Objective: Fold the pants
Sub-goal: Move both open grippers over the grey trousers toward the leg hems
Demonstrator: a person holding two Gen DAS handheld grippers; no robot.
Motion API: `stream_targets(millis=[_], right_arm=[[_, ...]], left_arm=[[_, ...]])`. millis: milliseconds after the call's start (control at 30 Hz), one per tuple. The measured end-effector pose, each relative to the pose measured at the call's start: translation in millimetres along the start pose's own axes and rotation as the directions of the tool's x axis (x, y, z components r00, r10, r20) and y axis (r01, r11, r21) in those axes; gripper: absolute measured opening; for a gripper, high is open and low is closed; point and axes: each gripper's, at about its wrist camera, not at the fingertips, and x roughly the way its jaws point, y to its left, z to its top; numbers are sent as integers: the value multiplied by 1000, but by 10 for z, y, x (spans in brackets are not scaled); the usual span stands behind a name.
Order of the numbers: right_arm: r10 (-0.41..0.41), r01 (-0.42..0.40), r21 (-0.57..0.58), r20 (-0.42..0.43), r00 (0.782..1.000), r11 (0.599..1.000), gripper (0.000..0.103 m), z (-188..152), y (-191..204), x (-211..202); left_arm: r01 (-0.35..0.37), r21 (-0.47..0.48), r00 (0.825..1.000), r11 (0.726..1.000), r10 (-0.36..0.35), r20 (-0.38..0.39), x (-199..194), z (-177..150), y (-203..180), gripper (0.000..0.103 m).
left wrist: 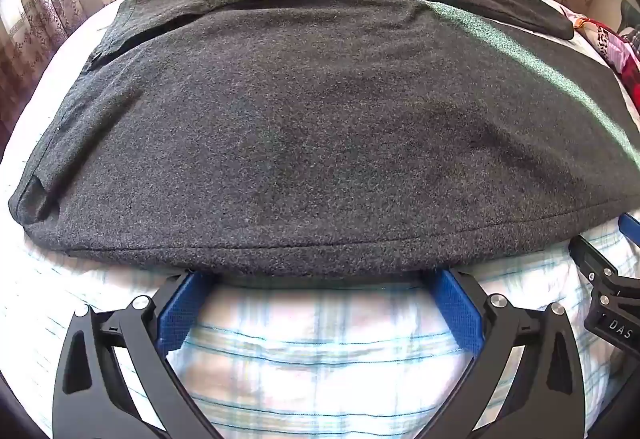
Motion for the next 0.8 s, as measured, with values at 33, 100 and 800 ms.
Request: stream_targets(millis=[33,100,800], right_arm=[[0,0,0,-2,1000,1000,98,0,0,1],[0,0,0,-1,1000,1000,98,0,0,1],[-1,0,-17,-43,999,1000,98,47,16,26]], left_arm=[[0,-1,1000,1000,0,1,0,-2,0,101],[0,-3,1000,1000,0,0,0,-5,2,101],[-7,2,1000,1000,7,1,-39,-1,-5,101]])
